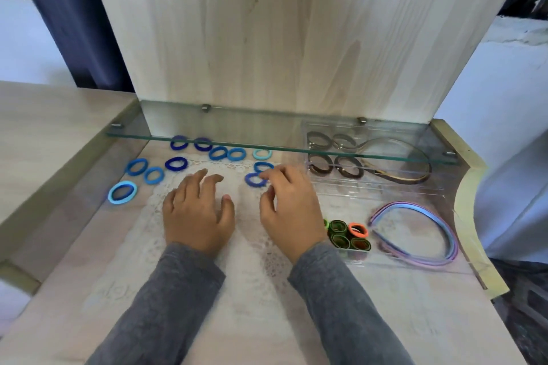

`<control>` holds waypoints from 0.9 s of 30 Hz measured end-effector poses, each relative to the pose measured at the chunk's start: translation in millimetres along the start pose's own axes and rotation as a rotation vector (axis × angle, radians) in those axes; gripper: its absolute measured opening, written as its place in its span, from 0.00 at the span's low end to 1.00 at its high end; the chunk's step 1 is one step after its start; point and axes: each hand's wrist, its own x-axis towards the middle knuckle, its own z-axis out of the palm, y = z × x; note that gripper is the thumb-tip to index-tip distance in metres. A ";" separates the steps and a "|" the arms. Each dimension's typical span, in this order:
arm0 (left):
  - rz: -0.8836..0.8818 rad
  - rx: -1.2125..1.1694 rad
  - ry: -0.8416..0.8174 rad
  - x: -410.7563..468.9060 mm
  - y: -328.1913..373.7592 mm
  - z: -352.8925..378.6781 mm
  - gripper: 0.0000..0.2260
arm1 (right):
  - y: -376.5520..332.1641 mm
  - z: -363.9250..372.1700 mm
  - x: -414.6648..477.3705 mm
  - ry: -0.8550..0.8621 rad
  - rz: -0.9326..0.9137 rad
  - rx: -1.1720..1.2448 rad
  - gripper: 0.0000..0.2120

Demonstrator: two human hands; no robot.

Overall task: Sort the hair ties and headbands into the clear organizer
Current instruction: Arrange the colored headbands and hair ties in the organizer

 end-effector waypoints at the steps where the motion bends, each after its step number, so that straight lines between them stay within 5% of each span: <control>1: -0.036 0.045 -0.023 1.4 -7.7 -0.6 0.20 | -5.6 7.7 1.3 -0.045 -0.012 -0.013 0.20; 7: -0.254 0.157 -0.134 11.1 -43.3 -9.5 0.20 | -10.4 53.7 7.4 -0.291 0.136 -0.296 0.21; 19: -0.368 0.211 -0.185 27.0 -73.3 -12.5 0.21 | 5.9 71.0 7.8 -0.172 0.239 -0.335 0.17; 27: -0.208 0.143 -0.087 22.5 -73.1 -12.1 0.08 | 8.0 70.1 8.4 -0.104 0.258 -0.223 0.11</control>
